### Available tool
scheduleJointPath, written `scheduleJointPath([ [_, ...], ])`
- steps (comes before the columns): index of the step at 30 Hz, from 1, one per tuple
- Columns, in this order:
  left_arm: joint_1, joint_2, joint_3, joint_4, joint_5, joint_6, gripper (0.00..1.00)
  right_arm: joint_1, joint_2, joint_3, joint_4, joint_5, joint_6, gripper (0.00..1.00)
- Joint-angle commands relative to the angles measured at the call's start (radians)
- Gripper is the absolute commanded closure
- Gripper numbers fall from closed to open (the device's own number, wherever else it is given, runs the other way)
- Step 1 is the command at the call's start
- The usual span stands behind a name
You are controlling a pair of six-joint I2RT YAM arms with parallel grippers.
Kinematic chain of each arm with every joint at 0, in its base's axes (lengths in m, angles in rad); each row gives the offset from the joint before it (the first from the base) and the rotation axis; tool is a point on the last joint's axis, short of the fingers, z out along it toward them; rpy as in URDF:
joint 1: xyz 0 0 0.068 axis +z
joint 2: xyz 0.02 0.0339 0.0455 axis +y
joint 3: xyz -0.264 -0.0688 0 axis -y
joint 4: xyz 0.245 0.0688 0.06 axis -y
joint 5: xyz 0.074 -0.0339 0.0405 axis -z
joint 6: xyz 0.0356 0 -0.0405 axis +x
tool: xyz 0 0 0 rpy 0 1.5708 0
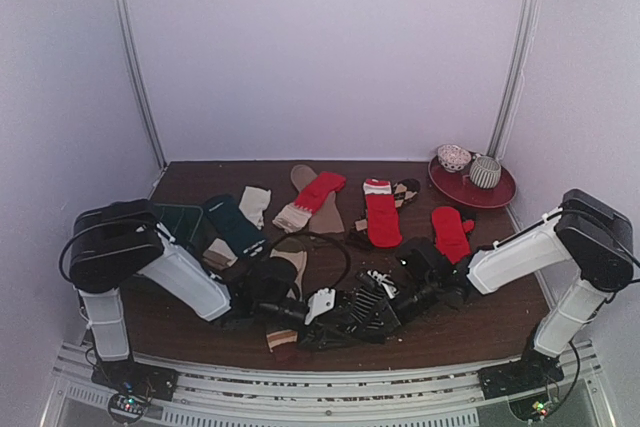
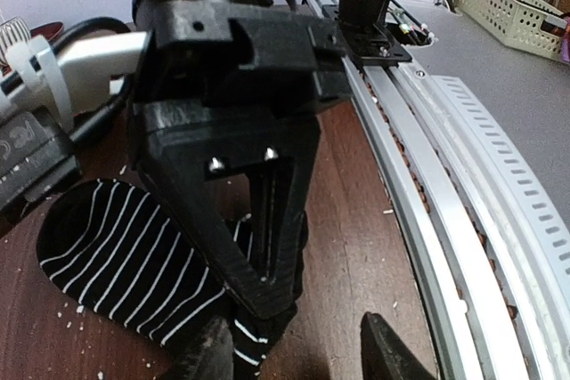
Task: Roll the socks
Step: Roll a pair of socks at the center of the board.
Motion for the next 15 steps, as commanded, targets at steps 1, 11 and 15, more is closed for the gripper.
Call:
scheduleJointPath([
  [1,-0.006,0.036,0.027,-0.001,-0.006,0.003,0.55,-0.014,-0.010,-0.019,0.011,-0.024,0.012,1.00],
  [11,-0.006,0.085,0.058,-0.038,-0.049,-0.031,0.54,-0.022,-0.003,-0.022,0.010,-0.031,-0.004,1.00],
  [15,-0.006,0.070,0.028,0.016,-0.067,-0.043,0.34,-0.022,-0.010,-0.028,0.009,-0.040,-0.009,1.00],
])
